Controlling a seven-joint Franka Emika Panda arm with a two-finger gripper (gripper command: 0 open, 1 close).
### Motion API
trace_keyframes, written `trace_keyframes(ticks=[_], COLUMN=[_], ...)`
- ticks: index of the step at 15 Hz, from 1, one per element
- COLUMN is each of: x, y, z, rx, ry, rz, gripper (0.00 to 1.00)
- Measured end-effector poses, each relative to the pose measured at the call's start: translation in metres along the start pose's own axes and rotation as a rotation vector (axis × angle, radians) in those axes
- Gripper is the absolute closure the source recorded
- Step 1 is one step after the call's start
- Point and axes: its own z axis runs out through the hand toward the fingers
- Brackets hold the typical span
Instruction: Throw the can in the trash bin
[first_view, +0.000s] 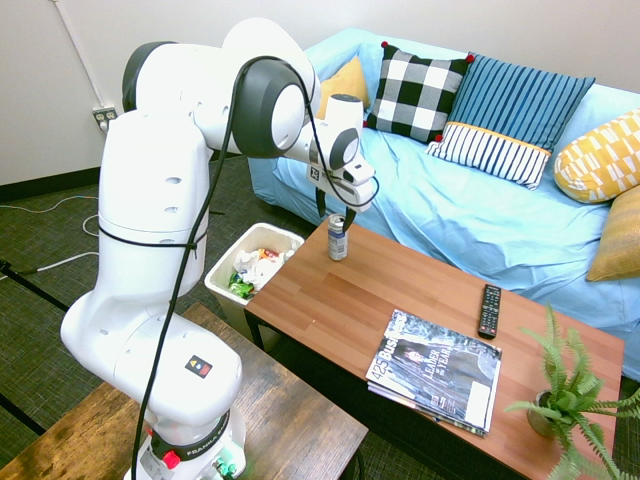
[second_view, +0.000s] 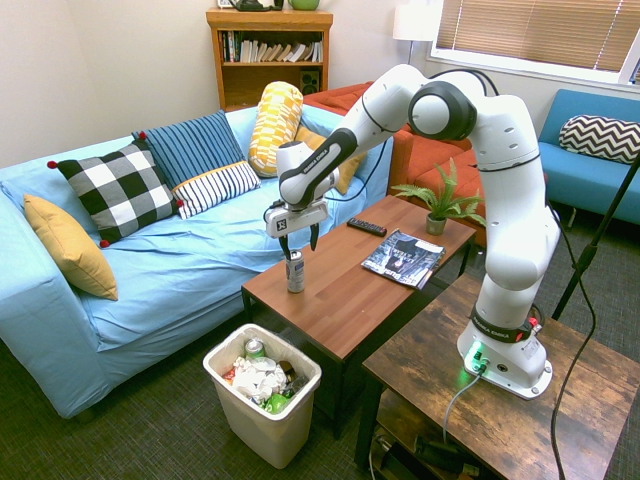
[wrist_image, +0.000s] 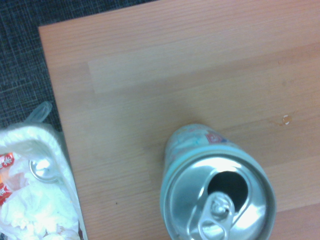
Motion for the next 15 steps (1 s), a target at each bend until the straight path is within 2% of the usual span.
trace_keyframes(ticks=[12,13,15], x=[0.012,0.012,0.011], y=[-0.016,-0.017,-0.019], z=[0.031,0.033,0.037], rx=[-0.022,-0.025,-0.028], ry=[-0.024,-0.026,-0.028], rz=[0.041,0.041,0.039], gripper=[0.0,1.0,1.0])
